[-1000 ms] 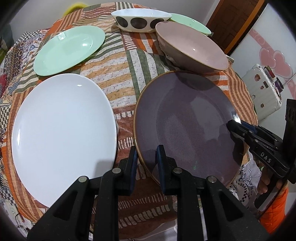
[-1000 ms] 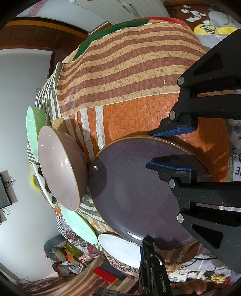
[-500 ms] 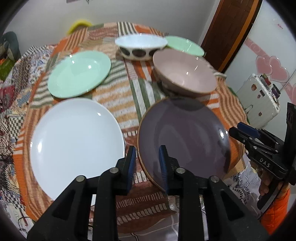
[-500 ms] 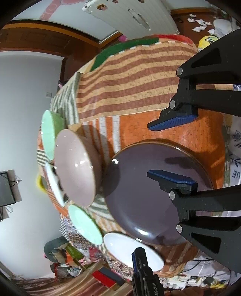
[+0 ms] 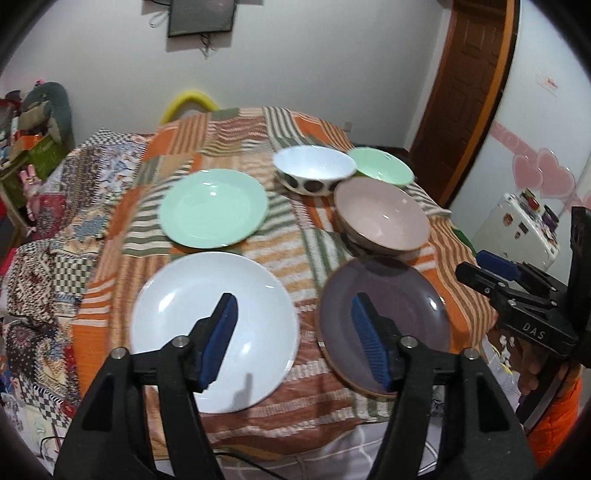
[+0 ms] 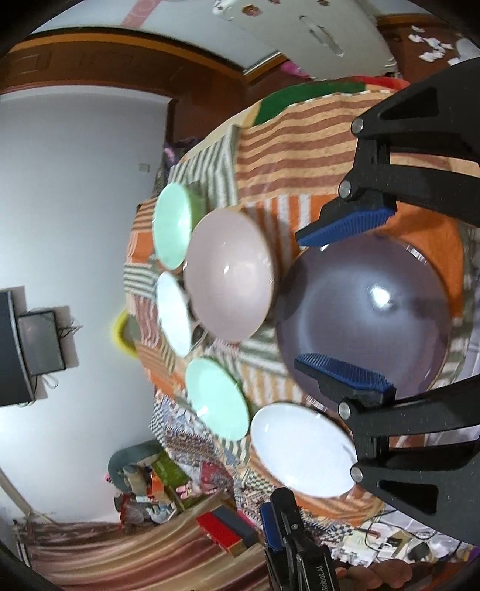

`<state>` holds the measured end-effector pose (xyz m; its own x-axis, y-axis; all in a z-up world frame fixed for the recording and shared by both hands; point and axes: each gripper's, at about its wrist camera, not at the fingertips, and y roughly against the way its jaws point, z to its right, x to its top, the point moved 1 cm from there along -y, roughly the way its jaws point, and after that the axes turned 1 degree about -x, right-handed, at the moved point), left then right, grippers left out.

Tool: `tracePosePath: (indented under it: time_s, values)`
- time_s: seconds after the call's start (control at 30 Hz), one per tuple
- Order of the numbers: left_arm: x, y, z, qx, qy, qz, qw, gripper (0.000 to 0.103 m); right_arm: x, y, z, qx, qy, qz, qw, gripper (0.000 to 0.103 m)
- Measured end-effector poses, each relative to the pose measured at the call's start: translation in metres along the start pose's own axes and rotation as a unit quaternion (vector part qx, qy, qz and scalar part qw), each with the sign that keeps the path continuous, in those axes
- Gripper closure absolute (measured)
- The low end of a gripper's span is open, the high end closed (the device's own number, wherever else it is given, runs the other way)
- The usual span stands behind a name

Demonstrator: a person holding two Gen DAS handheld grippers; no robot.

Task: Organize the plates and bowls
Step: 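Lower the purple plate onto the bed cover and open both tools, then close the left tool on the white plate rim while the right tool grips it too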

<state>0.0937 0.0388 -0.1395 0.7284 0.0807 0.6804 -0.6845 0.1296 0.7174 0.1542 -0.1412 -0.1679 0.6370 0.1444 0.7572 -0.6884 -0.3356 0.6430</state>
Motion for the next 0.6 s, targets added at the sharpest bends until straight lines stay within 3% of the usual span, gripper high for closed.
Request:
tracePosePath:
  time_s: [0.2,0.6]
  values:
    - [-0.005,0.007,-0.038,0.032,0.026,0.005,0.9991,0.024,0.013,-0.011,-0.029,0.027,0.021,0.004,0.999,0.041]
    - [-0.032,-0.013,-0.115,0.073,0.088,-0.024,0.9932,0.024,0.016,-0.057,-0.082,0.063,0.063,-0.031,0.996,0.041]
